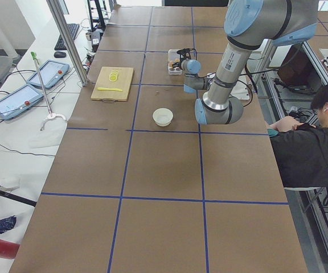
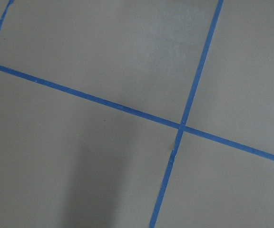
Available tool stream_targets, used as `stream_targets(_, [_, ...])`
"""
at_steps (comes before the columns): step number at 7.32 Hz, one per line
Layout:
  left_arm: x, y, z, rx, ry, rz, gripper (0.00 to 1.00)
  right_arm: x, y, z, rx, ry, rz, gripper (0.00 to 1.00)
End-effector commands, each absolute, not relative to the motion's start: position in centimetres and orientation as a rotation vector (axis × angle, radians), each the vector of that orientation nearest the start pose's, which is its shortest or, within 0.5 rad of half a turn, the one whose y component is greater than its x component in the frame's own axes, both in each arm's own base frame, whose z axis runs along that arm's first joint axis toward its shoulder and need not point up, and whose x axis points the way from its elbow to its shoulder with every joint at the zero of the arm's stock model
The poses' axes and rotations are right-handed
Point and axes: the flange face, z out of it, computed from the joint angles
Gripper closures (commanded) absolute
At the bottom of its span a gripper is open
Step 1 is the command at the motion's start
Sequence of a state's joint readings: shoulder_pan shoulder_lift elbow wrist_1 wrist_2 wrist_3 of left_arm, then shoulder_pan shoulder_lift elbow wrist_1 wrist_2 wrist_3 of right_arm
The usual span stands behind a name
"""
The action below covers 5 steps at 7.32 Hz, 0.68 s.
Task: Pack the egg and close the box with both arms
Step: 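Lower the egg into an empty slot and open the left gripper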
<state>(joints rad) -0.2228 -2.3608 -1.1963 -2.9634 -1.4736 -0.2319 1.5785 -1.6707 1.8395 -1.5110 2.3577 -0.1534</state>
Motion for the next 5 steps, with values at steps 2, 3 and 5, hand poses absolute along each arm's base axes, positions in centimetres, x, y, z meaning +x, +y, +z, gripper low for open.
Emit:
stream_targets(2, [68.2,-30.0,18.1,1.362,1.282,0.698,0.28,6.6,-45.8,56.5,0.281,-0.763,-0.228,0.0])
stream_targets(3, [68.0,-30.1,17.8,1.366,1.288,0.692,0.26,6.6,-45.8,56.5,0.281,-0.763,-0.228,0.0])
stream_targets(5, [66.7,-30.4,16.7,1.292,1.38,0.591,0.0,6.6,-45.7,56.5,0.281,-0.765,-0.228,0.0])
